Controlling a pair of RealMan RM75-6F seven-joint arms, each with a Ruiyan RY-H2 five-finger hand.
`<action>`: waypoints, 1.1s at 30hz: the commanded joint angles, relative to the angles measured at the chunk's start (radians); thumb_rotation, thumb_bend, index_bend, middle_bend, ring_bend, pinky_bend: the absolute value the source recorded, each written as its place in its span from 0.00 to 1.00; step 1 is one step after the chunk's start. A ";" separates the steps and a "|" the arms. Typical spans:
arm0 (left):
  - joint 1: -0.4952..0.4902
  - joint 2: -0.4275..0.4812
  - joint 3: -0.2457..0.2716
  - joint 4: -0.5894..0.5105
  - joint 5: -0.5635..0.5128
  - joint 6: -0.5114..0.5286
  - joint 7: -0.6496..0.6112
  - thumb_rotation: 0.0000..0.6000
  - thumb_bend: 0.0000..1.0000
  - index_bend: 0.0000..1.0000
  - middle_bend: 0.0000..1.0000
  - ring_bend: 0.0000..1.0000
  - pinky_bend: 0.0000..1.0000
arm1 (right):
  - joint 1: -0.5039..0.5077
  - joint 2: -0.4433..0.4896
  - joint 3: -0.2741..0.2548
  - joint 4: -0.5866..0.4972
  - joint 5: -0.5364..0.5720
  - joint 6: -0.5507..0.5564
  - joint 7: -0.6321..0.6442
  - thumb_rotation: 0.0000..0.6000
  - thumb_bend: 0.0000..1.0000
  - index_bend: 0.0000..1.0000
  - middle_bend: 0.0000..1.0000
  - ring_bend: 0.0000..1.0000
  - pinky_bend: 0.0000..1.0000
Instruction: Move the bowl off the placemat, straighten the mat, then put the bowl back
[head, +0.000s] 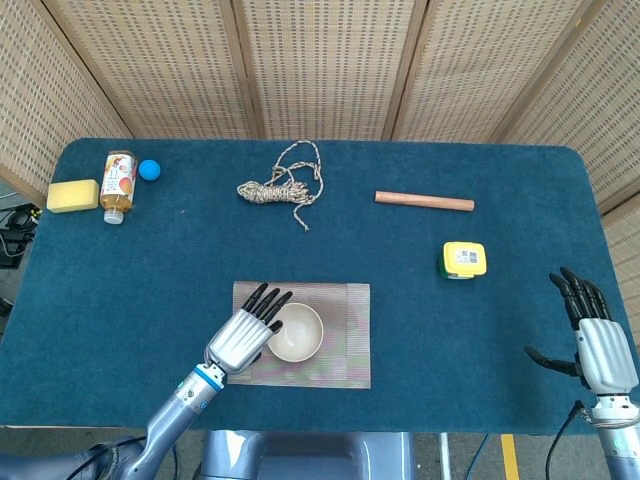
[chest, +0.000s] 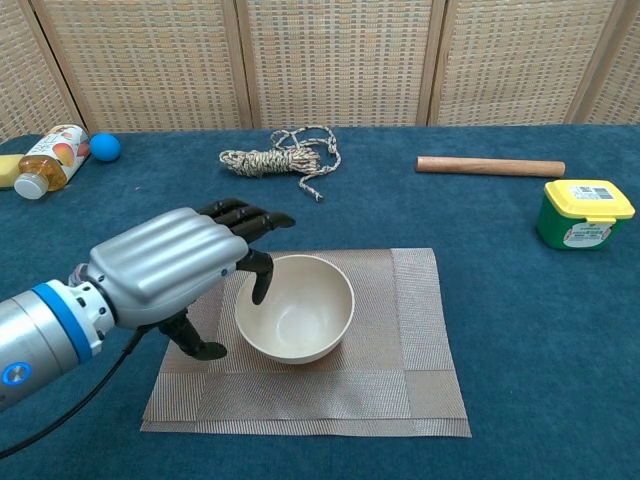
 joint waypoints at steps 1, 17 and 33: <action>-0.020 -0.024 -0.008 0.013 -0.021 -0.016 0.025 1.00 0.14 0.47 0.00 0.00 0.00 | 0.001 0.002 0.000 0.000 0.000 -0.004 0.007 1.00 0.15 0.00 0.00 0.00 0.00; -0.097 -0.134 -0.041 0.111 -0.159 -0.071 0.088 1.00 0.40 0.66 0.00 0.00 0.00 | 0.005 0.012 -0.004 0.000 -0.004 -0.015 0.039 1.00 0.15 0.00 0.00 0.00 0.00; -0.057 0.000 0.011 0.056 -0.104 0.063 0.012 1.00 0.49 0.71 0.00 0.00 0.00 | 0.000 0.012 -0.008 -0.006 -0.018 0.000 0.038 1.00 0.15 0.00 0.00 0.00 0.00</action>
